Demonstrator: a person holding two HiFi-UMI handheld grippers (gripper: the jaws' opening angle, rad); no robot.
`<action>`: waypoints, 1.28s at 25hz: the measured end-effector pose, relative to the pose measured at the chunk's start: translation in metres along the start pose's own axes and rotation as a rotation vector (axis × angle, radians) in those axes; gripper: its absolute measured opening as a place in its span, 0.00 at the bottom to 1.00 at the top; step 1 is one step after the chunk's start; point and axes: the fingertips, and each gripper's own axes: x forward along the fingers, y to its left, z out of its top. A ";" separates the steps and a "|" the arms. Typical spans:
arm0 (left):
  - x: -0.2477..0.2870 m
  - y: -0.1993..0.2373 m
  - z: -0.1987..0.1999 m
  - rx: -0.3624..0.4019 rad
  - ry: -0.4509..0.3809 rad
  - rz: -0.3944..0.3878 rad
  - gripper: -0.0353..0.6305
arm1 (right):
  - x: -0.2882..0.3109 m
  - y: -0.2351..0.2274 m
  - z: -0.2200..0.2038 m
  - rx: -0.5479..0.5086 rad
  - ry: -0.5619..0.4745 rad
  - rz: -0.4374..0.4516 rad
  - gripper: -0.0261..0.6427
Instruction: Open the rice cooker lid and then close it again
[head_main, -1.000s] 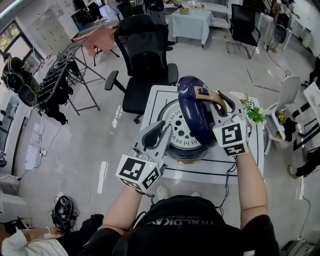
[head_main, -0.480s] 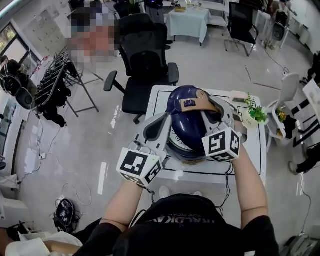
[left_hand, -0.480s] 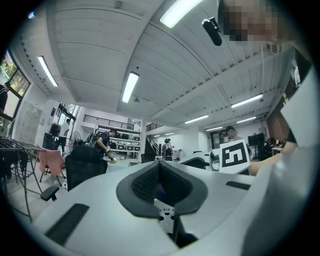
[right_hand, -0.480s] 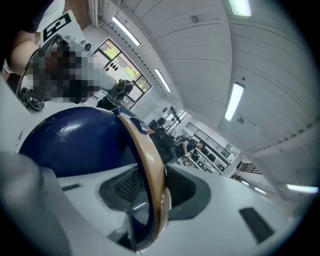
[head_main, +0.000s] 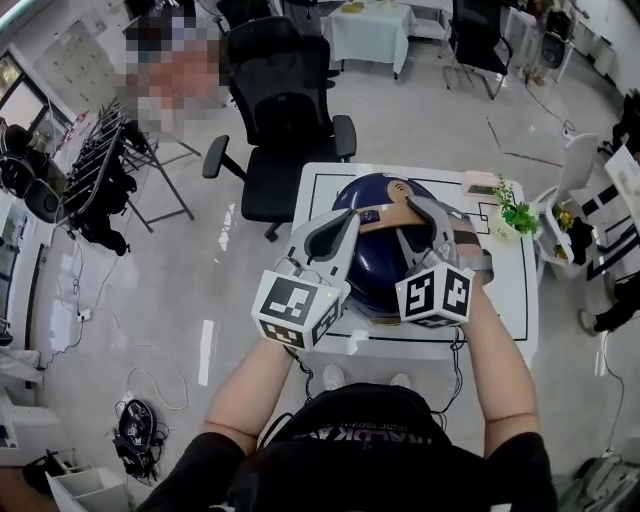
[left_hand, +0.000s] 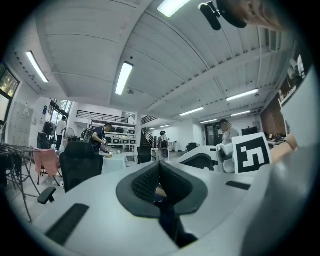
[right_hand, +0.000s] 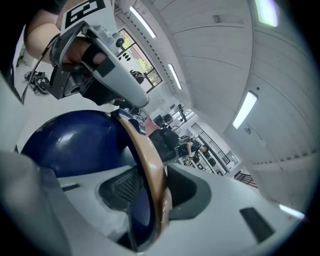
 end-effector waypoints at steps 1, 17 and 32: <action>0.003 0.001 -0.003 0.002 0.010 -0.004 0.06 | 0.002 0.003 0.000 -0.009 0.003 0.000 0.26; 0.014 0.020 -0.059 -0.050 0.116 -0.023 0.06 | 0.020 0.038 0.001 -0.120 0.059 0.027 0.28; 0.014 0.024 -0.082 -0.098 0.126 -0.030 0.06 | 0.028 0.056 0.001 -0.183 0.093 0.034 0.29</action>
